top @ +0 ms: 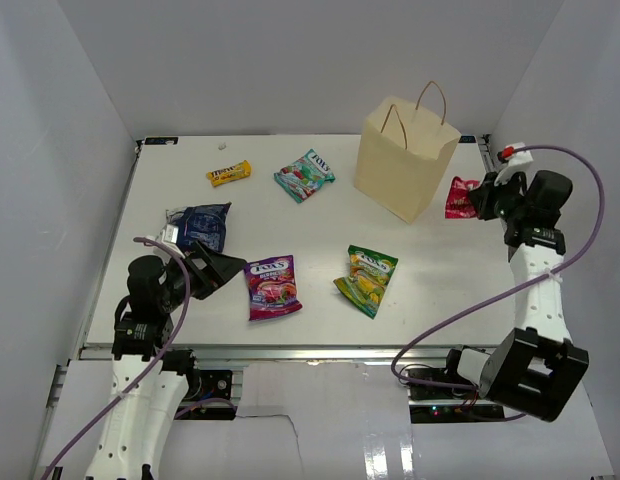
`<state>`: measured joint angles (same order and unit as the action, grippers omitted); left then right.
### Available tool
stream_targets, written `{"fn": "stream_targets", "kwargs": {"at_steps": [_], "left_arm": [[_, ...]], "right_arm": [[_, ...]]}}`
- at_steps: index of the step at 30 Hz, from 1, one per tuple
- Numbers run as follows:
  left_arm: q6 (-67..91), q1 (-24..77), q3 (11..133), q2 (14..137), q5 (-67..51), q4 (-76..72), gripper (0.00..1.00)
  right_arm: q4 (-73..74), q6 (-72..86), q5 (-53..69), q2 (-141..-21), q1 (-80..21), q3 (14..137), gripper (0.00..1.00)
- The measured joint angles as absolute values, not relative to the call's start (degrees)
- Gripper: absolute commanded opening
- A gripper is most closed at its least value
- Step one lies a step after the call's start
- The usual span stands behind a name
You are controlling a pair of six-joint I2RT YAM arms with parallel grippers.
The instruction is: Place the snacks into the paper bag
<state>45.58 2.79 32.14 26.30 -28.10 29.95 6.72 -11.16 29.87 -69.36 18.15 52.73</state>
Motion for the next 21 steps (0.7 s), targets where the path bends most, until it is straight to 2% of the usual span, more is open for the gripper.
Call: {"fn": "stream_targets", "kwargs": {"at_steps": [4,9,16,21], "left_arm": [[45.8,2.8,31.3,26.5,-28.5,29.7,0.98],[45.7,2.8,31.3,26.9,-28.6,29.2,0.98],[45.9,2.8,31.3,27.2,-28.8,28.9,0.98],[46.5,2.8,31.4,29.0,-28.7,28.9,0.98]], "right_arm": [[10.3,-14.0,32.5,-66.3,18.1,62.7,0.08],[11.6,-14.2,32.8,-70.1,15.7,78.2,0.08],[13.0,-15.3,23.5,-81.4,1.3,90.6,0.08],[13.5,-15.5,17.1,-89.9,-0.6,94.8,0.08]]}}
